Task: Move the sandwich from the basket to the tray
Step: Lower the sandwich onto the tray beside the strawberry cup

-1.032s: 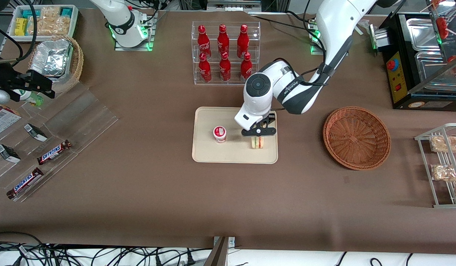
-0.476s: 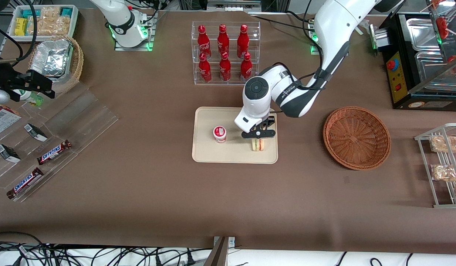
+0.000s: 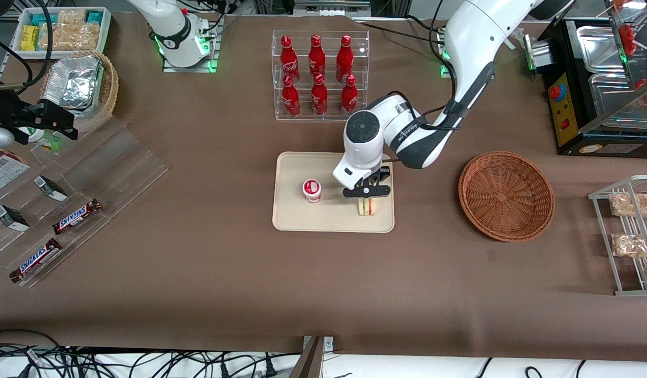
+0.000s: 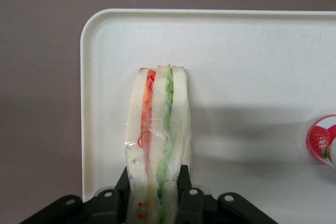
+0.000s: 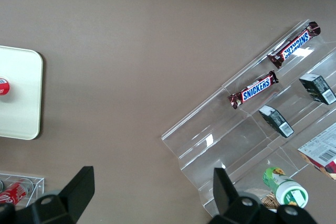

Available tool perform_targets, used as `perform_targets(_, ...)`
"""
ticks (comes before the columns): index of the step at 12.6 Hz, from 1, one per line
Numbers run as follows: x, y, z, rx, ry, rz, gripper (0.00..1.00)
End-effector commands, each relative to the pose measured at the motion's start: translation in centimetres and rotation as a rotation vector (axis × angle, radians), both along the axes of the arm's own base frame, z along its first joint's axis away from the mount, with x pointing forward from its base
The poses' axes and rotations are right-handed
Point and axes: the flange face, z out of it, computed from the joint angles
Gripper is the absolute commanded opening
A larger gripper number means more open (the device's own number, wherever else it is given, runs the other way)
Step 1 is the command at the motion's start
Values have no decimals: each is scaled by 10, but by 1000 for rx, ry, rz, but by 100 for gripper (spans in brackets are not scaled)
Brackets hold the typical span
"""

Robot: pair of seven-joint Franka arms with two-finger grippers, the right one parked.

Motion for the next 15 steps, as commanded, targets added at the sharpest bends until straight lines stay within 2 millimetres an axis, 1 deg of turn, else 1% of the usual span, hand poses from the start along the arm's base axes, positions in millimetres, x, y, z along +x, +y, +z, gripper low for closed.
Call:
perform_targets(1,5,-5,3,10,-27,4,43)
perform_targets(2,4,-5,2,11,-24,2,46)
perform_targets(3,3,-7,3,11,-26,-1,53)
perform_targets(4,2,-8,3,11,-26,-2,57)
perform_targets(5,3,-8,5,10,-29,-2,72)
perform_targets(6,3,-9,8,8,-33,-3,94)
perform_targets(7,5,-7,15,4,-39,5,100)
perform_targets(8,12,-6,30,-3,-51,18,100)
perform_targets(9,17,0,44,15,-49,33,100)
perform_targets(10,26,5,67,33,-53,47,100)
perform_targets(11,33,8,84,39,-44,72,100)
perform_targets(14,53,21,123,56,-45,123,100)
perform_targets(15,60,25,145,56,-55,143,100)
